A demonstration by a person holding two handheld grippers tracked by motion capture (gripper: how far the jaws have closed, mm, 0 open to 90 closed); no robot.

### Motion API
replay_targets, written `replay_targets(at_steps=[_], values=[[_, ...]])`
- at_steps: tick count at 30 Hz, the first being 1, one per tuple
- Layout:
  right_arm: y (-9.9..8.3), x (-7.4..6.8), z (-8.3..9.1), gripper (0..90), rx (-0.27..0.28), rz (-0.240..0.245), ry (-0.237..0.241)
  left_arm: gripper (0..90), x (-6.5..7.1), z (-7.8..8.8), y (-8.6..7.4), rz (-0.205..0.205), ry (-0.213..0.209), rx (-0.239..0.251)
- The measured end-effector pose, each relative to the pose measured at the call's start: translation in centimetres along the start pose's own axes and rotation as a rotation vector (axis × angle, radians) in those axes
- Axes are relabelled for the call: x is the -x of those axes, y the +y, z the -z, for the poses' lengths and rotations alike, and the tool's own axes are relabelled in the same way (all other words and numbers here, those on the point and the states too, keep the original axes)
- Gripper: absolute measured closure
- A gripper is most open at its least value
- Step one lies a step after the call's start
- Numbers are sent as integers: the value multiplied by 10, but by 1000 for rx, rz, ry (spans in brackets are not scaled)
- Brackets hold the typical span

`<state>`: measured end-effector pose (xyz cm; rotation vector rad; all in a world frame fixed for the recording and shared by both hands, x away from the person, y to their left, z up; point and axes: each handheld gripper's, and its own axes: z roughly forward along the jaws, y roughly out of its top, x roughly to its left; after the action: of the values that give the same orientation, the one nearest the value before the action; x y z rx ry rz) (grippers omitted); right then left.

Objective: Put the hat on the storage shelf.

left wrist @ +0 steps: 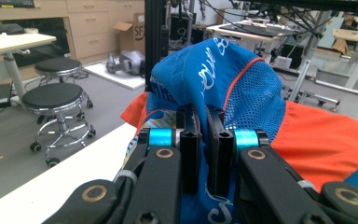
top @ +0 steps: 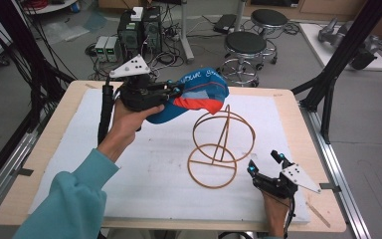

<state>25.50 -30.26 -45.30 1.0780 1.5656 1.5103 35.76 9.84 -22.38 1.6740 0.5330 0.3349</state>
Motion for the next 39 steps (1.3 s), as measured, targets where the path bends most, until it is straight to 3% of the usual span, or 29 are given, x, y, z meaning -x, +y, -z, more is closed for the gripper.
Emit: replay_targets(at_steps=[11,25,39], values=[[0,0,1,100,6,7,-1,853,2,-16,8,-18,19,-2],[0,0,1,100,7,0,2,852,4,-40,12,0,36,21],[0,0,1,100,8,8,1,852,23,-49,9,-8,-50,17]])
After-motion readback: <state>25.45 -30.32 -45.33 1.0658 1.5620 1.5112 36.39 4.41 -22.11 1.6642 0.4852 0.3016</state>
